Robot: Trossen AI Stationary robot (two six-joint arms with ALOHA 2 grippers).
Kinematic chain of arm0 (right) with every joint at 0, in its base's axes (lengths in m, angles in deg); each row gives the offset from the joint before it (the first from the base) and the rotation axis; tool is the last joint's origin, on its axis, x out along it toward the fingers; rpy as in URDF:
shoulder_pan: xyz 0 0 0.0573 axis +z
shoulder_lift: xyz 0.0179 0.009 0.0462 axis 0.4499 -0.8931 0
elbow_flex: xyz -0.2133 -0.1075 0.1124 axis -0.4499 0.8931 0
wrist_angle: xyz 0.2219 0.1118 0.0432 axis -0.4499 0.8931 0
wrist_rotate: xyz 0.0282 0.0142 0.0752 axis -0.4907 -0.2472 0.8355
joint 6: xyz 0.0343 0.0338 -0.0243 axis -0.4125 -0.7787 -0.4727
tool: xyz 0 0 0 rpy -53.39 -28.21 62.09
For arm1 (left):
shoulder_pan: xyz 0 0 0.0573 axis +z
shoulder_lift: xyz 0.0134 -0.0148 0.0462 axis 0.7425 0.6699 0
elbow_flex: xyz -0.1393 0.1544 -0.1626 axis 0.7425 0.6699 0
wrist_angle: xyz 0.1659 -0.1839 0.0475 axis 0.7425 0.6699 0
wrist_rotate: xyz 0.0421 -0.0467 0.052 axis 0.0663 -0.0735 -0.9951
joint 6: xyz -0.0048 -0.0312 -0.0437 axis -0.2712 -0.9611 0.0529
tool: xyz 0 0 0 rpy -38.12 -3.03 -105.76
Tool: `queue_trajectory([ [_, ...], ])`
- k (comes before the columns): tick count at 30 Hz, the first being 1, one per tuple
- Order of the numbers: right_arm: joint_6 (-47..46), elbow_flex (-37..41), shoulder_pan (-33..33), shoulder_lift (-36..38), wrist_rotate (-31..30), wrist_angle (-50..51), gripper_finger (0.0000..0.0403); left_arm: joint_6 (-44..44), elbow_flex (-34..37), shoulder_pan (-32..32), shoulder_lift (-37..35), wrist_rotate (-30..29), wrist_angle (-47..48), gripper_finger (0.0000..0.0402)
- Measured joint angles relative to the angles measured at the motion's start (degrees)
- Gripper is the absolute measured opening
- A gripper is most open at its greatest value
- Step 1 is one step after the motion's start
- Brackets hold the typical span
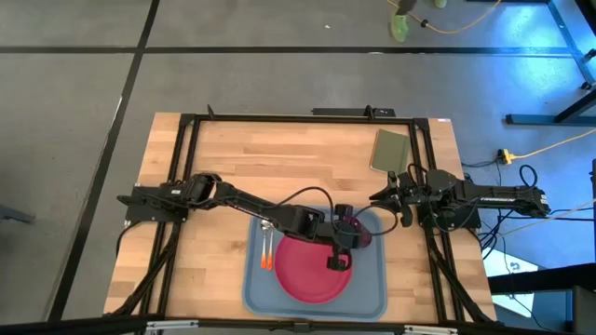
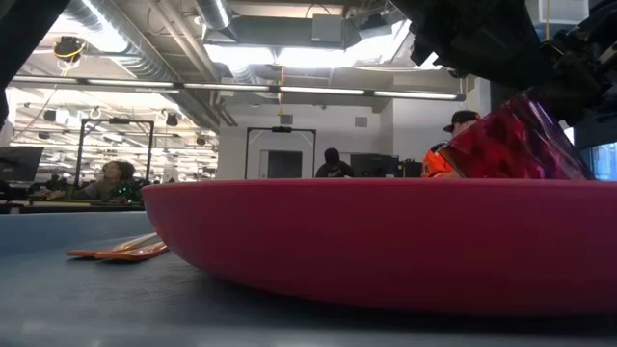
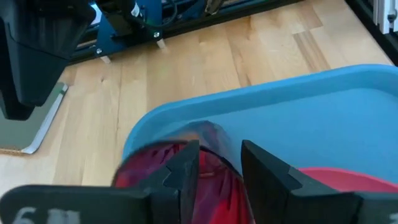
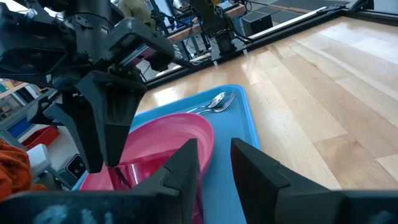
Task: Pick and place plate/cup/fork/spoon on tray
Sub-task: Put the red cup on the right of the blue tray
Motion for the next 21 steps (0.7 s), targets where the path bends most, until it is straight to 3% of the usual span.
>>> queue_trajectory([
  [21,0.00,0.00,0.02,0.00,0.00,0.00,0.0101,0.27,0.00,-0.59,-0.02,-2.85,-1.46,0.0118],
])
